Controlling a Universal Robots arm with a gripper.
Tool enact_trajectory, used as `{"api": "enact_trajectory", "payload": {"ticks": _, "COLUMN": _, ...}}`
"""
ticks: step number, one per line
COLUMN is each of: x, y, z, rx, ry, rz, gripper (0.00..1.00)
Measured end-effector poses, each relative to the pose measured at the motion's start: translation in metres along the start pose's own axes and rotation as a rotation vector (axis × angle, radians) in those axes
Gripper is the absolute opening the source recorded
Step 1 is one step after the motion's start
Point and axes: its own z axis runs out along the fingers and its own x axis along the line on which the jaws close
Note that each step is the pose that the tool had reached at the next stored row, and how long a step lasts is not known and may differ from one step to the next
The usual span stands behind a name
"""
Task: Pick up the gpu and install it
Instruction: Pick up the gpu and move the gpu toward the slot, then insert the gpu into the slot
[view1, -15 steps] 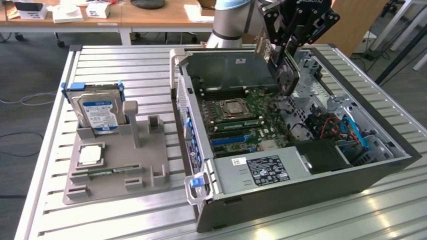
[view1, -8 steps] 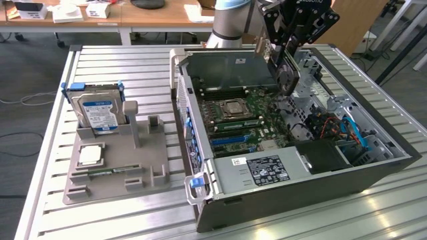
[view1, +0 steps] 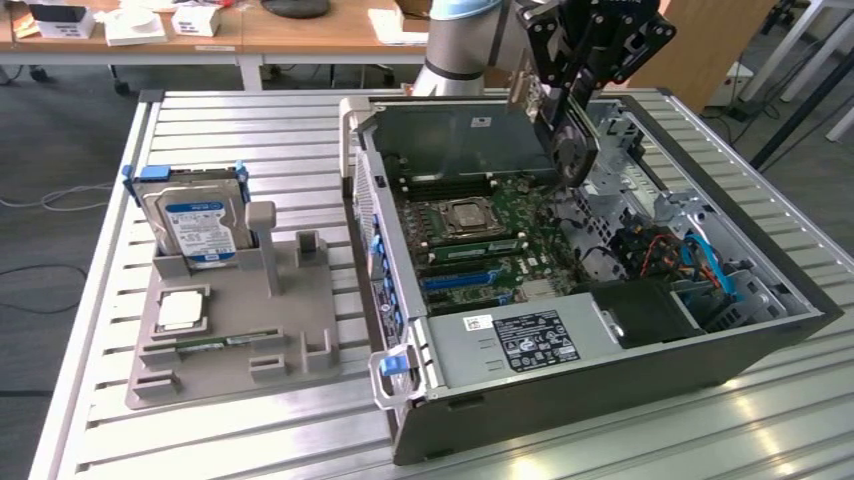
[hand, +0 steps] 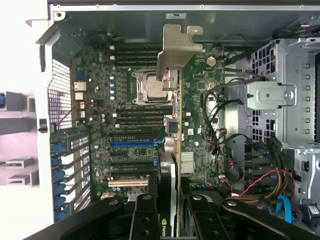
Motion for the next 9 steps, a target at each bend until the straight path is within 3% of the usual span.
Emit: {"api": "enact_trajectory", "payload": {"ticks": 9, "x": -0.0011, "y": 0.0035, "z": 0.0003, "rx": 0.0, "ry": 0.0, "rz": 0.0, "gripper": 0.27}}
